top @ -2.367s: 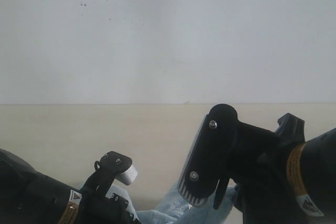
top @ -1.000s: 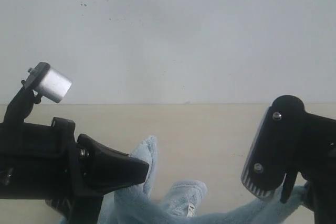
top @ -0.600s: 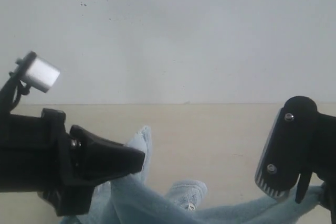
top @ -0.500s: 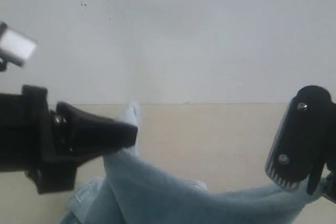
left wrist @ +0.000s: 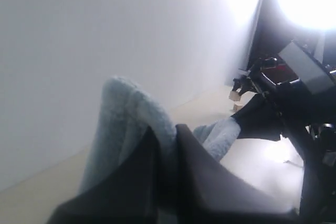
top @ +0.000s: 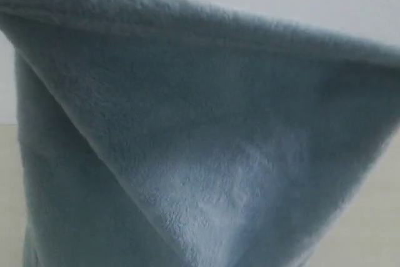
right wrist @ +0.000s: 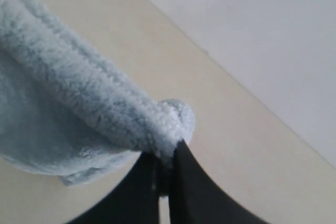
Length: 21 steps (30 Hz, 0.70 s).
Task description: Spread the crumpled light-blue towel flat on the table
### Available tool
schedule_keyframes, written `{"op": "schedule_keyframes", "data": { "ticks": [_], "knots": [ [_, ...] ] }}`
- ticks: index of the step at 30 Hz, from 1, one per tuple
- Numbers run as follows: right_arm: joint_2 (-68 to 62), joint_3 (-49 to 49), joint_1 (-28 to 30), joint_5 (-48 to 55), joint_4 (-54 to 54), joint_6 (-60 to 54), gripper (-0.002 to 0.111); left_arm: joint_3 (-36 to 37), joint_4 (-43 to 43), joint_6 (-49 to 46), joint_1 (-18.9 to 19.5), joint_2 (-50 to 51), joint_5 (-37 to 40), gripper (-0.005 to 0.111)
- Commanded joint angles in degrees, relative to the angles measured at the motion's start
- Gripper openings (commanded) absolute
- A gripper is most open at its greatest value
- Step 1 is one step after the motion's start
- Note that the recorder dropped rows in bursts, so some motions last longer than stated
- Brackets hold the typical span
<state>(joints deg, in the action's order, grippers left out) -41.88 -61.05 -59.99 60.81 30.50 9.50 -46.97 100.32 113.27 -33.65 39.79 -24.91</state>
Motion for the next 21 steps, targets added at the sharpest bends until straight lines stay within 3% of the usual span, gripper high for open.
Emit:
{"op": "schedule_keyframes", "data": {
  "ticks": [1,9,16,21],
  "knots": [
    [0.6,-6.2,0.1,0.4,-3.9,-4.1,0.0,-2.7,-0.4,1.0,-0.2,-3.3,-0.6,0.006],
    [0.6,-13.0,0.1,-0.8,-10.2,-10.3,0.0,-10.8,-0.4,2.0,-0.2,-3.6,-5.6,0.006],
    [0.5,-13.9,0.1,-0.2,-18.2,-16.1,0.0,-12.5,-0.4,2.0,-0.2,-3.5,-9.0,0.006],
    [0.5,-14.9,0.1,-1.5,-17.9,-17.6,0.0,-13.3,-0.4,0.5,-0.2,-3.5,-8.7,0.006]
  ]
}}
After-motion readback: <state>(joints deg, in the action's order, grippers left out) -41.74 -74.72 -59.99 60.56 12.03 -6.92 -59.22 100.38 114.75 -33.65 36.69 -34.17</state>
